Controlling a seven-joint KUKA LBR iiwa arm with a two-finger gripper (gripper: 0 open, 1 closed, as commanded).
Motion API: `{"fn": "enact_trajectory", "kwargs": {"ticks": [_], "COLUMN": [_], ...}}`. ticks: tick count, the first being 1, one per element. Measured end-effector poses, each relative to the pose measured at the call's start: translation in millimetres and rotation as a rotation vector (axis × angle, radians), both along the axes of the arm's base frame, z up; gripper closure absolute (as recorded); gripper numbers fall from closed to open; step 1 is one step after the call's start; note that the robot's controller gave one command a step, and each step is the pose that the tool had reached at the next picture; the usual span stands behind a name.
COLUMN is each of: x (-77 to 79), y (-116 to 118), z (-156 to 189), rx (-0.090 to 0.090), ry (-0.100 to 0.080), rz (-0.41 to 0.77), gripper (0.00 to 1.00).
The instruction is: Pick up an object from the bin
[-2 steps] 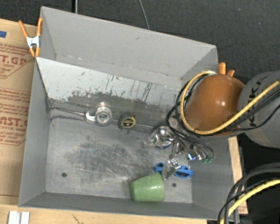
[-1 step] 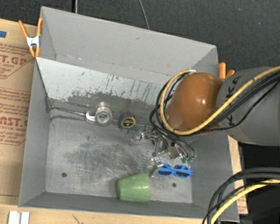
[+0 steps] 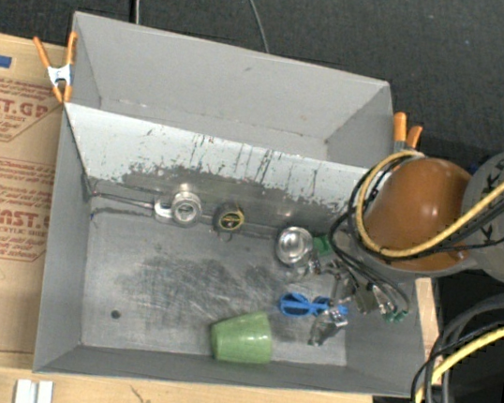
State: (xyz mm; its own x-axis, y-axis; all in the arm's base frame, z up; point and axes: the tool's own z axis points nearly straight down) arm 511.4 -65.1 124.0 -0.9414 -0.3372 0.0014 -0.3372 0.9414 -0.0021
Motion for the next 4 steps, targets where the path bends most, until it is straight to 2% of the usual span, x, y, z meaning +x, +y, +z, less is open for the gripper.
{"fn": "enact_trajectory", "kwargs": {"ticks": [1,2,3,4], "x": [-10.3,-7.9,-16.9,-21.5], "y": [-49.5,-48.1,-27.5,-52.2], "z": [-47.7,-44.6,-46.3,-47.7], "rx": [0.010,0.009,-0.009,0.008], "ry": [-0.012,-0.016,-0.023,-0.025], "rz": [0.015,0.016,0.516,0.859], "gripper": [0.00,1.00,1.00,1.00]}}
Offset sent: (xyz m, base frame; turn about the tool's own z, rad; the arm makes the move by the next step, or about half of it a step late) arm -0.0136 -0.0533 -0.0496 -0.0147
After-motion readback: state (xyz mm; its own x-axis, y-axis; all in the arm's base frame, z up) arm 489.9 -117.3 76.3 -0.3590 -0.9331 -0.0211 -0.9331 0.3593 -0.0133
